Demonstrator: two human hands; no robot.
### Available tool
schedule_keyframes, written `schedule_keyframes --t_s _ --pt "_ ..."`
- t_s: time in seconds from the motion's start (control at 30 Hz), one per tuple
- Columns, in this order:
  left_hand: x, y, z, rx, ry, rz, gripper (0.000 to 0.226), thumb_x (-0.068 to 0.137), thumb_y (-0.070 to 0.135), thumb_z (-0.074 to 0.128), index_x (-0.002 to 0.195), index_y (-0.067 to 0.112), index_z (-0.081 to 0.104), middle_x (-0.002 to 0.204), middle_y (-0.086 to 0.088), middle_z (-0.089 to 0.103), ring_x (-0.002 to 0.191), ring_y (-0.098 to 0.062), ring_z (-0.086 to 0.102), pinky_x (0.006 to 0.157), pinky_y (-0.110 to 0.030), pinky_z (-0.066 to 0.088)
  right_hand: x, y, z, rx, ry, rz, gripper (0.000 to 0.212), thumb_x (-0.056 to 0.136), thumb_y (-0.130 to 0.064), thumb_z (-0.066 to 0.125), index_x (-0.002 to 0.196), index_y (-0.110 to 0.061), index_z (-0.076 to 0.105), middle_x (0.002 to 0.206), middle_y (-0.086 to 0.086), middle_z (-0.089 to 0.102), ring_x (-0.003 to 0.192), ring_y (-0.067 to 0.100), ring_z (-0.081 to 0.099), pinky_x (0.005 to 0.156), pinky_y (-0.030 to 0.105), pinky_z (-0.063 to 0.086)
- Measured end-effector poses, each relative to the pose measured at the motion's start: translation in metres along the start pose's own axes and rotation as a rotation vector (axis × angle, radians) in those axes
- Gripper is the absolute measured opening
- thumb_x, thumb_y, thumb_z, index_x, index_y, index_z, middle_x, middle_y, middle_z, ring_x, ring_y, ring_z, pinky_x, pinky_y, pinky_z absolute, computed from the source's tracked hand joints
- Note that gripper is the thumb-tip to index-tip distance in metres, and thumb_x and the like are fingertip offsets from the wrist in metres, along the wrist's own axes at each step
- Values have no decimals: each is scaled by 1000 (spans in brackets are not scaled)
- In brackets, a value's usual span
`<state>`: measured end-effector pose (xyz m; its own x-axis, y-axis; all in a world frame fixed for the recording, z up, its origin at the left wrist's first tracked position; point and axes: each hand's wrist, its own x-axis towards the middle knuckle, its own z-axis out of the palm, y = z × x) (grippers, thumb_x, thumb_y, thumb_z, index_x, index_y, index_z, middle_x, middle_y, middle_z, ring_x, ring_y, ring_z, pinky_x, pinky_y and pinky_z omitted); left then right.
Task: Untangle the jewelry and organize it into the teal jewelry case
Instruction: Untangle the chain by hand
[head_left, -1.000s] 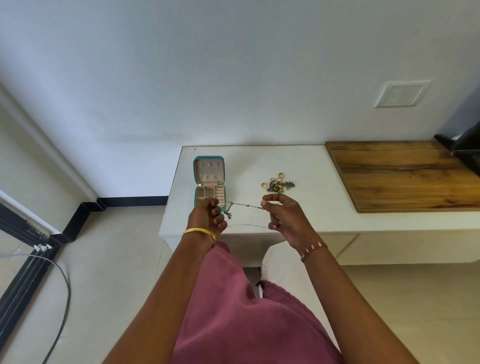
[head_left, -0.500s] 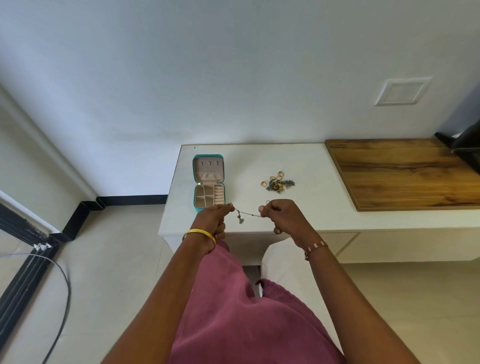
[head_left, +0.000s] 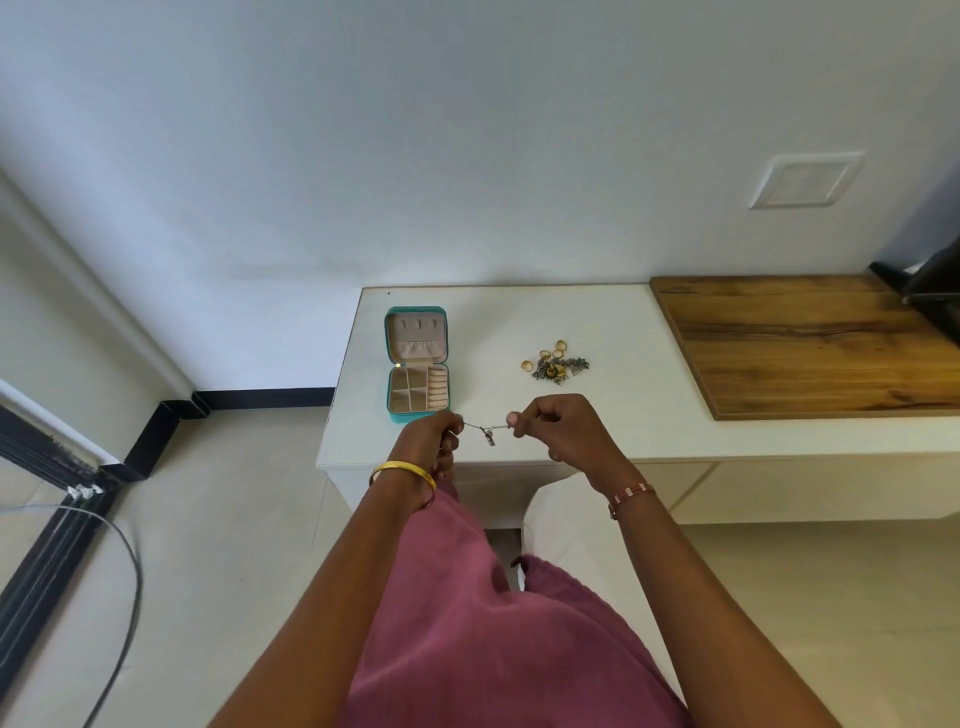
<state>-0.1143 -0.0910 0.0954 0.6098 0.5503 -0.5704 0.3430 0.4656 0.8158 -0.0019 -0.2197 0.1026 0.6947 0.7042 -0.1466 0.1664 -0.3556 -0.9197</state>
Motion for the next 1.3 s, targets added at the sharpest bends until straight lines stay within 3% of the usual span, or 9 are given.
schedule_keyframes --t_s 0.13,0.27,0.4,0.5,0.7,0.83,0.93,1.03,1.3 --pt "0 0 2 352 -40 61 20 89 19 52 71 13 59 58 -4 38 47 -12 26 48 -21 25 -3 -8 3 252 -67 7 24 88 -19 61 65 -12 62 65 5 62 46 14 48 52 25 44" --pt "-2 -1 8 533 -140 57 17 91 21 51 82 15 64 65 -6 54 44 -14 41 46 -20 38 -5 -15 9 259 -168 -4 25 92 -17 55 68 -11 60 57 5 56 44 16 44 49 24 42" --pt "-4 -1 12 292 -214 -144 34 96 31 41 83 9 64 72 -8 61 57 -19 56 51 -24 51 -6 -18 10 187 -211 -31 23 91 -18 56 70 -14 64 48 -1 45 44 11 37 48 23 36" --pt "-3 -1 12 156 -223 -205 23 94 22 46 86 6 62 78 -9 63 61 -18 61 52 -25 53 -7 -17 6 99 -292 -39 18 88 -17 60 72 -14 66 48 -6 54 46 9 43 48 21 39" --pt "2 -1 9 -38 -113 -22 14 86 1 56 99 3 62 82 -9 66 72 -21 64 64 -29 55 -6 -13 -2 -114 -457 32 16 84 -17 66 87 -2 71 74 8 68 61 10 61 62 18 50" --pt "0 0 6 50 -118 179 13 86 3 57 95 8 63 83 -3 67 69 -13 65 68 -25 53 -1 -5 -7 -263 -308 87 23 86 -19 63 98 0 70 87 11 68 73 16 60 64 16 46" --pt "-3 1 7 155 -135 303 15 85 3 58 89 16 63 81 -1 68 67 -10 65 68 -24 54 2 -3 -5 -66 -131 151 29 91 -29 56 99 -3 68 94 12 70 78 18 63 73 27 49" --pt "-5 0 11 271 -150 384 18 83 2 60 91 18 61 78 -1 66 68 -12 64 69 -23 53 -1 -7 -1 165 -125 189 33 91 -35 54 94 -6 69 89 13 71 73 20 65 70 29 52" --pt "1 -2 14 469 -80 494 19 82 0 61 99 9 62 76 0 66 60 -4 61 61 -15 51 -2 -16 -1 184 9 81 4 84 -6 64 82 -10 65 74 6 66 63 13 61 67 26 53"
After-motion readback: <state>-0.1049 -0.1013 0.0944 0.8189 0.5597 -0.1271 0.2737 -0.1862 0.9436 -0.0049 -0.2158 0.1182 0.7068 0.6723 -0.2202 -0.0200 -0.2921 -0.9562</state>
